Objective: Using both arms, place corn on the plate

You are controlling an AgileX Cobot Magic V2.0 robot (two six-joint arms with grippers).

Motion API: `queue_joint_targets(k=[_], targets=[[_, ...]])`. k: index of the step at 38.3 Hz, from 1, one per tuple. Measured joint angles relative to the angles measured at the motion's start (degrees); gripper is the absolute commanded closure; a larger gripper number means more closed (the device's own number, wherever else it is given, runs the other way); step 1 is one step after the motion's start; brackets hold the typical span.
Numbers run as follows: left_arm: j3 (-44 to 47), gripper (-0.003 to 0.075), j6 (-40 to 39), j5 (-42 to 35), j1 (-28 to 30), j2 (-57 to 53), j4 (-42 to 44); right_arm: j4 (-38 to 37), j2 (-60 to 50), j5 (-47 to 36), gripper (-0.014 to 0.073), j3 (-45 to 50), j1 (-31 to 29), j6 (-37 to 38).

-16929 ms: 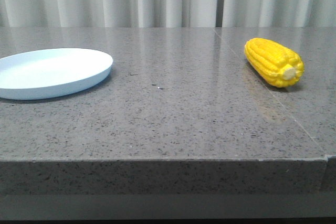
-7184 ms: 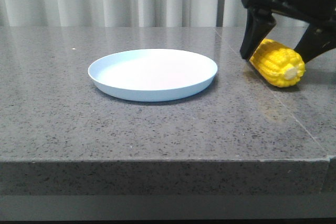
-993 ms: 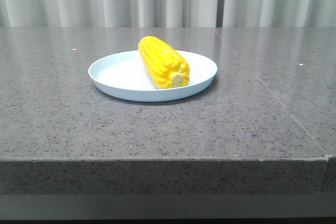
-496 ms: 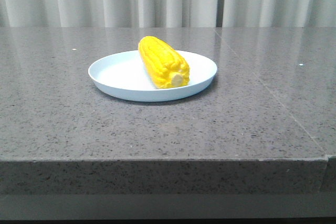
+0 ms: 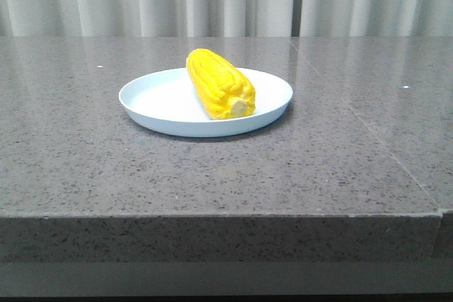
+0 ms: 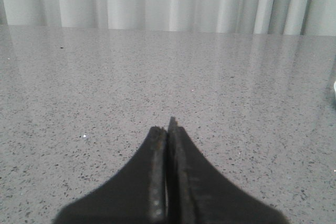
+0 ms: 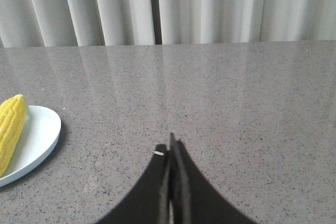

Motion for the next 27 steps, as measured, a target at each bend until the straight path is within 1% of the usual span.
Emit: queue_joint_targets(k=[22,27], targets=[[0.0,0.0741,0.0,0.0,0.0,0.0,0.0,0.0,0.0,0.0,0.0653,0.02,0.0,0.0],[0.0,0.0741,0.0,0.0,0.0,0.0,0.0,0.51,0.0,-2.37,0.0653,2.25,-0.47,-0.76]])
